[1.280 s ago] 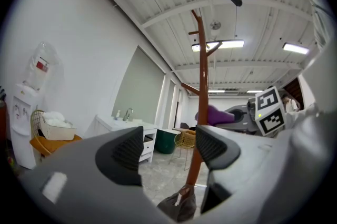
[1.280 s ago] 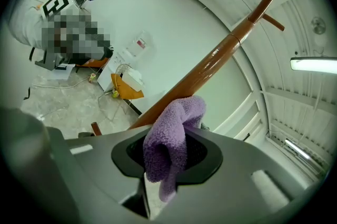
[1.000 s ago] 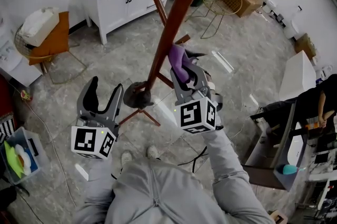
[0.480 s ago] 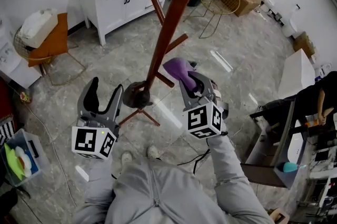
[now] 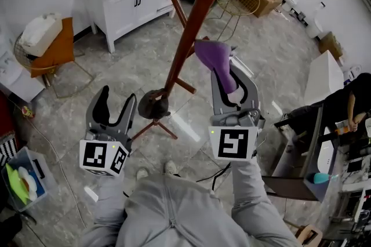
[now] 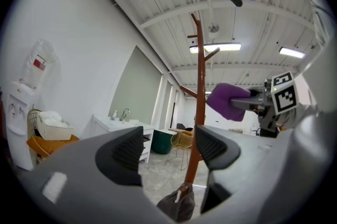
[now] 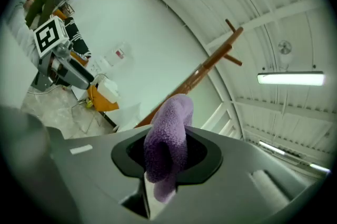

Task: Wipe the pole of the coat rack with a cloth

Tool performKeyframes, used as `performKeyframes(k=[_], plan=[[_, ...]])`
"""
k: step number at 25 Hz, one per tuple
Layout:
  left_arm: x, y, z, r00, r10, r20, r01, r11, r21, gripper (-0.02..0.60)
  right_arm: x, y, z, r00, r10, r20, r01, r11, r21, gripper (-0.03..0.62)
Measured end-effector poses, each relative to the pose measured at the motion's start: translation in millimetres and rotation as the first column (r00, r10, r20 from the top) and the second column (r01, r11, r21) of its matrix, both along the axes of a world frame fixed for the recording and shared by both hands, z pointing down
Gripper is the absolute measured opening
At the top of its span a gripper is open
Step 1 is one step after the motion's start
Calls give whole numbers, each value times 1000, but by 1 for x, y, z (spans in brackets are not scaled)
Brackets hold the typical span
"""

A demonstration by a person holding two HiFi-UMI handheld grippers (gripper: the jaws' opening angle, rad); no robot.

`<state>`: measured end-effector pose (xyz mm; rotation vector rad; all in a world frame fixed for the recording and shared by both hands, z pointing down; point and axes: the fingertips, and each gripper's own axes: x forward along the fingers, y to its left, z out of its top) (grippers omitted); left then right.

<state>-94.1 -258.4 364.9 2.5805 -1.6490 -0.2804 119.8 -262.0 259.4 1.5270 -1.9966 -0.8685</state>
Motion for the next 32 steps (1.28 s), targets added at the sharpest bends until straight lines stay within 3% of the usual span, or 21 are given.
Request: performKeyframes(k=[5,7,16,23,27,32], plan=[[-21,7,0,1000,-14,-11,14,1000,-2,337,-54,20,-30,995,-94,-9,95,980,175,86],[-32,8,0,1000,-24,-14,24,1000,-6,337,-72,18,-30,994,-103,-26,106,975,197,86],[-81,8,18,997,-71,-36,69,997,-35,337,-88,-39,55,992,22,-124,-21,1000,6,86],[-95,1,27,997,-63,-35,61,997,-52,337,-82,-59,116,969,119,-218,-146,983,-111,86],[-97,-3,33,998,-47,-38,45,997,-66,337,-89,-65,144,935,124,-332,-176,975,-134,86],[-93,-9,40,999,-27,-30,24,996,-86,337,-89,-68,176,913,134,-385,-216,960,-177,86]])
